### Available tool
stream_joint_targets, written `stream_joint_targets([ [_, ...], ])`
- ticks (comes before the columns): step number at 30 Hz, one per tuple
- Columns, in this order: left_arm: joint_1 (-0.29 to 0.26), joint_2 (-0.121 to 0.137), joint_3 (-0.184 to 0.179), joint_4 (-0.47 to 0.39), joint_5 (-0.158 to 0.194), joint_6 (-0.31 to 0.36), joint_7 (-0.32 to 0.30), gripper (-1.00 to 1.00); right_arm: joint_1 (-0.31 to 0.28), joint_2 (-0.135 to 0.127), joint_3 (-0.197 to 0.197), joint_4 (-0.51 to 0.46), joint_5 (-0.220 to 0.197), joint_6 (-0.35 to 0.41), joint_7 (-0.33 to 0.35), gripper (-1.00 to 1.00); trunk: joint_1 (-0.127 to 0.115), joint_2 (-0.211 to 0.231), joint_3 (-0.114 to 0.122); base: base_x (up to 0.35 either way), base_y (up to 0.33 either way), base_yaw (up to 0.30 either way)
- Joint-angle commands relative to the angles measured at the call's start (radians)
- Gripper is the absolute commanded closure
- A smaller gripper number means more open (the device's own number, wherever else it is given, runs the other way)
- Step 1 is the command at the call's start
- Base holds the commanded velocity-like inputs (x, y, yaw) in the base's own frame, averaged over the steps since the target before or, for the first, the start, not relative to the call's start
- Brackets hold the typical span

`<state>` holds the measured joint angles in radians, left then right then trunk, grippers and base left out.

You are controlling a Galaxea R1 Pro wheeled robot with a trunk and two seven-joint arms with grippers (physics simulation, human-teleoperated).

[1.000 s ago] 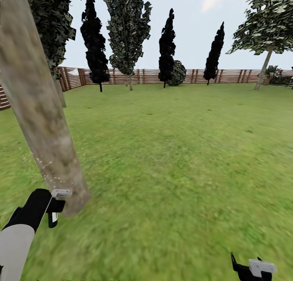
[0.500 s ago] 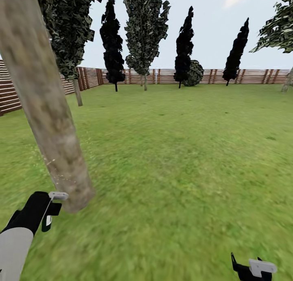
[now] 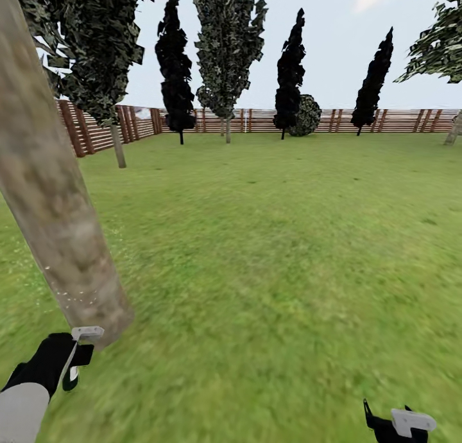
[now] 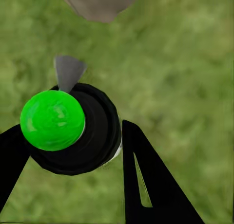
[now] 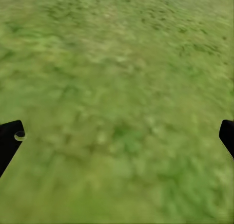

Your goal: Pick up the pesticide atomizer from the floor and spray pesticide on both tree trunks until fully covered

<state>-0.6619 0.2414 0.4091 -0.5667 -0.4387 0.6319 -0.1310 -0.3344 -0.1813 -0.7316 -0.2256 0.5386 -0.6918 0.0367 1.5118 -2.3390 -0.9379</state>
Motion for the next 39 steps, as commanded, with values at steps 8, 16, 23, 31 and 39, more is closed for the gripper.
stream_joint_targets([
  [8,0.001,-0.099,0.005,0.030,0.006,-0.096,0.109,1.00,0.000,0.001,0.001,0.000,0.000,0.000,-0.001,-1.00,0.000,0.000,0.000,0.009,-0.006,0.261],
  [16,0.000,-0.113,0.007,-0.004,0.099,-0.096,0.103,1.00,0.000,0.001,0.000,0.000,0.000,0.000,0.000,-1.00,0.000,0.000,0.000,0.023,-0.015,0.240],
  [23,0.000,-0.116,0.005,-0.010,0.103,-0.096,0.105,1.00,0.000,0.000,0.000,0.000,0.000,0.000,0.000,-1.00,0.000,0.000,0.000,0.204,-0.189,0.008],
  [31,0.000,-0.116,0.005,-0.011,0.103,-0.096,0.105,1.00,0.000,0.002,0.001,0.000,0.000,0.000,0.000,-1.00,0.000,0.000,0.000,0.083,-0.266,0.095],
  [39,0.000,-0.114,0.009,-0.012,0.106,-0.095,0.105,1.00,0.000,0.002,0.001,0.000,0.000,0.000,0.000,-1.00,0.000,0.000,0.000,0.044,-0.271,0.277],
])
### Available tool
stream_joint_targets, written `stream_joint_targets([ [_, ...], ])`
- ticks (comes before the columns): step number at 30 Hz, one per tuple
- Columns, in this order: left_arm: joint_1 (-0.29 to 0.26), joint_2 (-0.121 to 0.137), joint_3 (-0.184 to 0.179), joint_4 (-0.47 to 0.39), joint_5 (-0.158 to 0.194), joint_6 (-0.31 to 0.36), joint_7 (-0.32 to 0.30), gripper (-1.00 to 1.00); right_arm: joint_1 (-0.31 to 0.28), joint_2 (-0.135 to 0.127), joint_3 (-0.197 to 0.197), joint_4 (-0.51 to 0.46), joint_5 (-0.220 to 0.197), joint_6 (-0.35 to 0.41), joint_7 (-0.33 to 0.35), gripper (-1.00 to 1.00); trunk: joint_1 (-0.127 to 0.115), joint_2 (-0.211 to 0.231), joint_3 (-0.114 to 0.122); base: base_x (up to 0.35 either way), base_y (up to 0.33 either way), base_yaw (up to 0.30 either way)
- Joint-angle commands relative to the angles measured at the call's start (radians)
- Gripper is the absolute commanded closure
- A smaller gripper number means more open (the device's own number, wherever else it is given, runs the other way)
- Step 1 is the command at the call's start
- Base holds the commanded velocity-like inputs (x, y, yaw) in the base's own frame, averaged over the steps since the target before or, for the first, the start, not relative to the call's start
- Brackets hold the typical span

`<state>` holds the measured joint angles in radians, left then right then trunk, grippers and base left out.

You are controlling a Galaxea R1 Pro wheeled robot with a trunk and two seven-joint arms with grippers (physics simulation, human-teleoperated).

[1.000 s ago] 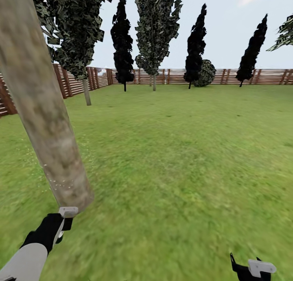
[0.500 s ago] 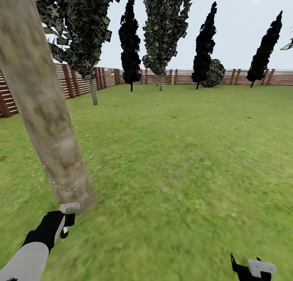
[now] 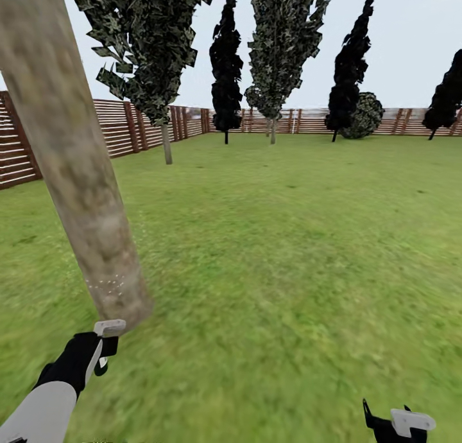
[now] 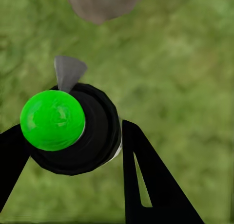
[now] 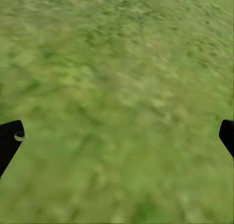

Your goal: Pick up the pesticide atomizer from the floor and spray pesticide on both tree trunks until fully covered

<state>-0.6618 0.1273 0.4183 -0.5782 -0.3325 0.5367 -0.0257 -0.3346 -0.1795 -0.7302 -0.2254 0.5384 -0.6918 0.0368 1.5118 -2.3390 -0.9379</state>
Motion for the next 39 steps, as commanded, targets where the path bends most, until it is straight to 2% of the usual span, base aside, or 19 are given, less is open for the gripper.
stream_joint_targets([
  [1,0.000,0.000,0.000,0.000,0.000,0.000,0.000,1.00,0.000,0.000,0.000,0.000,0.000,0.000,0.000,-1.00,0.000,0.000,0.000,0.162,-0.250,0.278],
  [28,0.000,0.000,-0.001,0.000,0.000,-0.001,0.000,1.00,0.000,0.000,0.000,0.000,0.000,0.000,0.000,-1.00,0.000,0.000,0.000,0.230,-0.197,0.278],
  [39,0.000,0.000,-0.003,0.001,0.013,-0.001,0.000,1.00,0.000,0.000,0.000,0.000,0.000,0.000,0.000,-1.00,0.000,0.000,0.000,0.185,-0.229,0.278],
])
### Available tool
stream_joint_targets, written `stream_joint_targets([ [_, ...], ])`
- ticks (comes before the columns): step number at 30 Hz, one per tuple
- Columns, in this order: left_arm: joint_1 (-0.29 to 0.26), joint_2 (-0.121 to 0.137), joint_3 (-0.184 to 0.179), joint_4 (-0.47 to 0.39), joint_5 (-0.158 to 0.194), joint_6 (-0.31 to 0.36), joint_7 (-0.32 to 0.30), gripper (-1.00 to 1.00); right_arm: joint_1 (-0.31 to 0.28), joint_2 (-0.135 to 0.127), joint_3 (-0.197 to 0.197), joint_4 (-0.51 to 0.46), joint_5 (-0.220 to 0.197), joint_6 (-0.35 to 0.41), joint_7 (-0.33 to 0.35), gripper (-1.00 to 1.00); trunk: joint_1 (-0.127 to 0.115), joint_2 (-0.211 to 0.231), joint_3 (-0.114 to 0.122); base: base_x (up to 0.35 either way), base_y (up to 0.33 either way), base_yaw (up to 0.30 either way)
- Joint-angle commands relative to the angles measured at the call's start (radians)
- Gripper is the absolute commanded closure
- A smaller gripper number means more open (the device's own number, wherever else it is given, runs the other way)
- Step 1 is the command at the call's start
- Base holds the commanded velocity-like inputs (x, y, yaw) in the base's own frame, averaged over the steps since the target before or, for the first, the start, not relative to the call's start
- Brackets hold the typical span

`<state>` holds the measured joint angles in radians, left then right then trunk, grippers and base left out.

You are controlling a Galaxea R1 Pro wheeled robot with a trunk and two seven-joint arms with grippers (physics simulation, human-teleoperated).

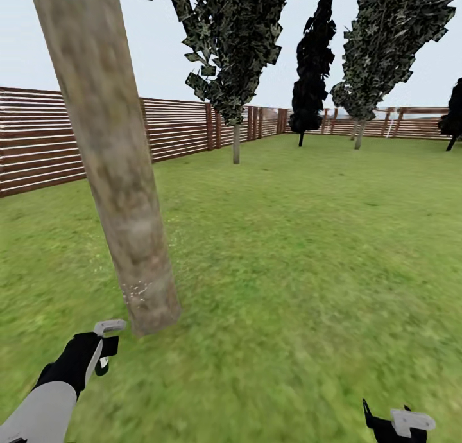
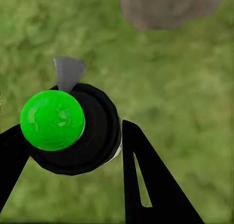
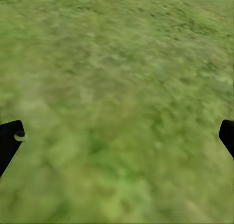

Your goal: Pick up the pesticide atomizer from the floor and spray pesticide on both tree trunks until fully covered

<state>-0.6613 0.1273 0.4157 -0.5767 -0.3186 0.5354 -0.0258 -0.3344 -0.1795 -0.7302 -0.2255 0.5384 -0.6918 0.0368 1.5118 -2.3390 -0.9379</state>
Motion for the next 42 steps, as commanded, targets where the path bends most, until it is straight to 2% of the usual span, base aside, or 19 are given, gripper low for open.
stream_joint_targets([
  [1,0.000,0.000,0.000,0.000,0.000,0.000,0.000,1.00,0.000,0.000,0.000,0.000,0.000,0.000,0.000,-1.00,0.000,0.000,0.000,0.196,-0.229,0.278],
  [5,0.000,-0.012,-0.001,0.001,0.001,-0.001,-0.001,1.00,0.000,0.000,0.000,0.000,0.000,0.000,0.000,-1.00,0.000,0.000,0.000,0.196,-0.229,0.278],
  [11,-0.016,-0.092,-0.010,-0.022,0.000,0.003,-0.001,1.00,0.000,0.000,0.000,-0.001,0.000,0.000,0.000,-1.00,0.000,0.000,0.000,0.215,-0.216,0.260],
  [13,-0.014,-0.096,-0.011,-0.108,0.000,0.012,-0.004,1.00,0.000,0.000,-0.001,-0.001,0.000,0.000,0.000,-1.00,0.000,0.000,0.000,0.215,-0.183,0.084],
  [15,-0.005,-0.095,-0.033,-0.282,-0.003,0.027,-0.020,1.00,0.000,-0.001,-0.002,-0.002,0.000,0.000,0.000,-1.00,0.000,0.000,0.000,0.040,-0.034,0.012],
  [16,-0.007,-0.083,-0.100,-0.313,-0.006,0.106,-0.093,1.00,0.000,-0.001,-0.002,-0.002,0.000,0.000,0.000,-1.00,0.000,0.000,0.000,0.003,-0.003,0.001],
  [17,-0.008,-0.073,-0.123,-0.317,-0.009,0.137,-0.141,1.00,0.000,-0.002,-0.002,-0.002,0.000,0.000,0.000,-1.00,0.000,0.000,0.000,0.002,-0.002,0.001],
  [18,-0.010,-0.039,-0.138,-0.319,-0.017,0.163,-0.200,1.00,0.000,-0.002,-0.002,-0.002,0.000,0.000,0.000,-1.00,0.000,0.000,0.000,0.000,0.000,0.000],
  [19,-0.012,-0.024,-0.144,-0.320,-0.020,0.173,-0.221,1.00,0.000,-0.002,-0.002,-0.001,0.000,0.000,0.000,-1.00,0.000,0.000,0.000,0.000,0.000,0.000],
  [21,-0.017,-0.021,-0.233,-0.322,-0.020,0.188,-0.241,1.00,0.000,-0.002,-0.002,0.000,0.001,0.001,0.000,-1.00,0.000,0.000,0.000,0.000,0.000,0.000],
  [22,-0.019,-0.019,-0.297,-0.322,-0.018,0.230,-0.244,1.00,0.000,-0.002,-0.002,0.000,0.001,0.001,0.000,-1.00,0.000,0.000,0.000,0.000,0.000,0.000],
  [23,-0.024,-0.010,-0.316,-0.323,-0.016,0.271,-0.247,1.00,0.000,-0.002,-0.002,0.000,0.002,0.002,0.000,-1.00,0.000,0.000,0.000,0.000,0.000,0.000],
  [25,-0.032,0.023,-0.323,-0.322,-0.017,0.300,-0.279,1.00,0.000,-0.002,-0.001,0.000,0.002,0.002,0.000,-1.00,0.000,0.000,0.000,0.000,0.000,0.000],
  [26,-0.033,0.059,-0.323,-0.322,-0.016,0.305,-0.331,1.00,0.000,-0.002,-0.001,0.000,0.002,0.002,0.000,-1.00,0.000,0.000,0.000,0.000,0.000,0.000],
  [27,-0.033,0.100,-0.325,-0.343,-0.015,0.309,-0.441,1.00,0.000,-0.002,-0.002,0.000,0.002,0.002,0.000,-1.00,0.000,0.000,0.000,0.000,0.000,0.000],
  [32,-0.034,0.085,-0.325,-0.448,-0.013,0.325,-0.450,1.00,0.000,-0.002,-0.002,0.000,0.002,0.002,0.000,-1.00,0.000,0.000,0.000,-0.139,0.000,0.000],
  [35,-0.040,0.094,-0.322,-0.531,-0.015,0.401,-0.450,1.00,0.000,-0.002,-0.001,0.000,0.002,0.002,0.000,-1.00,0.000,0.000,0.000,-0.020,0.000,0.000],
  [38,-0.067,0.108,-0.267,-0.552,-0.017,0.435,-0.455,1.00,0.000,-0.002,-0.002,0.001,0.002,0.002,0.000,-1.00,0.000,0.000,0.000,-0.001,0.000,0.000],
  [42,-0.072,0.091,-0.264,-0.572,-0.015,0.440,-0.456,1.00,0.000,-0.002,-0.002,0.000,0.001,0.001,0.000,-1.00,0.000,0.000,0.000,0.000,0.000,0.015],
])
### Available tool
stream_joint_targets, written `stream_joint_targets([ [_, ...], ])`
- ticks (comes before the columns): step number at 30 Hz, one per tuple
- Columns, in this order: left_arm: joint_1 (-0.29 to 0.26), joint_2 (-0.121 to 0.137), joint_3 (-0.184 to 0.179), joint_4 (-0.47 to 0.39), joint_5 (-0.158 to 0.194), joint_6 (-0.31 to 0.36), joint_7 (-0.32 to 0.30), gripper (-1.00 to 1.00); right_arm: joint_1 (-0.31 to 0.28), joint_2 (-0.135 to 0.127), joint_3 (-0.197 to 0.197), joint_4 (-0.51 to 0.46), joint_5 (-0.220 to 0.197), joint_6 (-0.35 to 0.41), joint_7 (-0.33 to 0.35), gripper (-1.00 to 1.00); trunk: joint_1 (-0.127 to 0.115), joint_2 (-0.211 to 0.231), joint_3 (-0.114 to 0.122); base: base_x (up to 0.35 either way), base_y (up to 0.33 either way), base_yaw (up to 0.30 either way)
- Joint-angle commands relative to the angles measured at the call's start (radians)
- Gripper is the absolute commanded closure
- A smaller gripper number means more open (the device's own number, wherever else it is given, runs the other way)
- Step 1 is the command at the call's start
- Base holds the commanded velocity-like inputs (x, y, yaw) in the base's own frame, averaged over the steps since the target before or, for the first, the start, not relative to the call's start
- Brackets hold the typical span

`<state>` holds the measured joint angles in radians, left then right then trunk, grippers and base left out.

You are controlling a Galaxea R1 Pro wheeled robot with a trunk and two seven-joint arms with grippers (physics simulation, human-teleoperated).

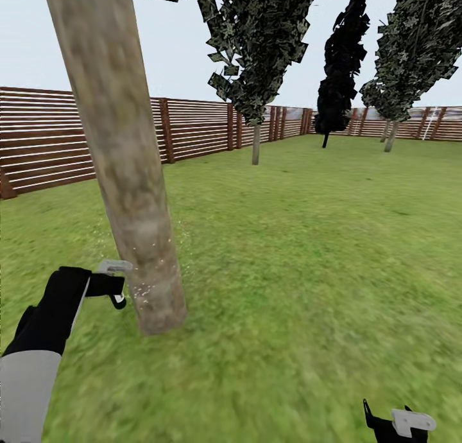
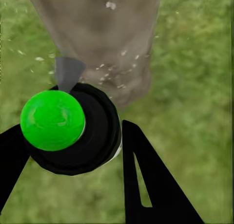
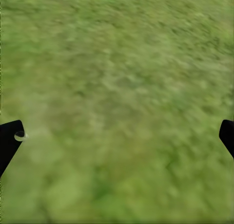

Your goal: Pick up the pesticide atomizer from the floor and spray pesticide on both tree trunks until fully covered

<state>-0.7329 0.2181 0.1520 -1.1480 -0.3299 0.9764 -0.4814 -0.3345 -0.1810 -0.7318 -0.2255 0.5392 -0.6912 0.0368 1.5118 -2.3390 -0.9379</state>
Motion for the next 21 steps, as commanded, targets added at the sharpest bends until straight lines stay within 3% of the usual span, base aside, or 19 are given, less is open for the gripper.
stream_joint_targets([
  [1,-0.001,-0.002,0.001,-0.021,-0.002,0.007,0.000,1.00,0.000,0.000,0.000,0.000,0.000,0.000,0.000,-1.00,0.000,0.000,0.000,0.000,0.000,0.162],
  [6,0.009,-0.001,0.001,-0.054,0.000,0.025,0.000,1.00,0.000,0.000,0.000,0.000,0.000,0.000,0.000,-1.00,0.000,0.000,0.000,0.037,-0.043,0.212],
  [21,0.009,0.000,0.004,-0.055,-0.005,0.025,0.000,1.00,0.000,0.000,0.000,0.000,0.000,0.000,0.000,-1.00,0.000,0.000,0.000,-0.050,-0.264,0.006],
])
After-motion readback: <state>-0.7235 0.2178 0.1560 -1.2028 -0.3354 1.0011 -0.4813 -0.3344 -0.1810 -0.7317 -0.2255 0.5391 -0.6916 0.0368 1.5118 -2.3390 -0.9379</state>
